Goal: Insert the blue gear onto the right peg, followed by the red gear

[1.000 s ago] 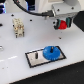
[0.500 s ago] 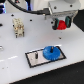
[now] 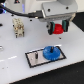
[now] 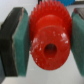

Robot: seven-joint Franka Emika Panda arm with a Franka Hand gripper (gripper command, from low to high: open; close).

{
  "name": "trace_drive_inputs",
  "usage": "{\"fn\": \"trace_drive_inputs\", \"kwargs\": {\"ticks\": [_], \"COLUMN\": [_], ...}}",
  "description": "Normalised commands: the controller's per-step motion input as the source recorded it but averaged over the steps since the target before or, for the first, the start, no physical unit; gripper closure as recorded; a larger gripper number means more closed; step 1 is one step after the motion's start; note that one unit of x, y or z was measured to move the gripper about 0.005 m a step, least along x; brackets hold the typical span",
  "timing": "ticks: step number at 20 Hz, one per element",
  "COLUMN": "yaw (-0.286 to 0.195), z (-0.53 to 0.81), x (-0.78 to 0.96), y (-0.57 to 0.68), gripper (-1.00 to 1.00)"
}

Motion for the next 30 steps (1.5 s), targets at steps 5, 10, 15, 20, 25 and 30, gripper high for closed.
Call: {"fn": "trace_drive_inputs", "kwargs": {"ticks": [5,10,15,20,25,30], "yaw": [0.0,0.0,0.0,0.0,0.0,0.0], "z": [0.15,0.02,-0.09,-0.17,-0.15,0.27], "x": [0.75,0.58,0.28,0.06,0.02,0.0], "y": [-0.17,-0.07,-0.07,-0.11,-0.13,-0.08], "gripper": [1.0,1.0,1.0,1.0,1.0,1.0]}}
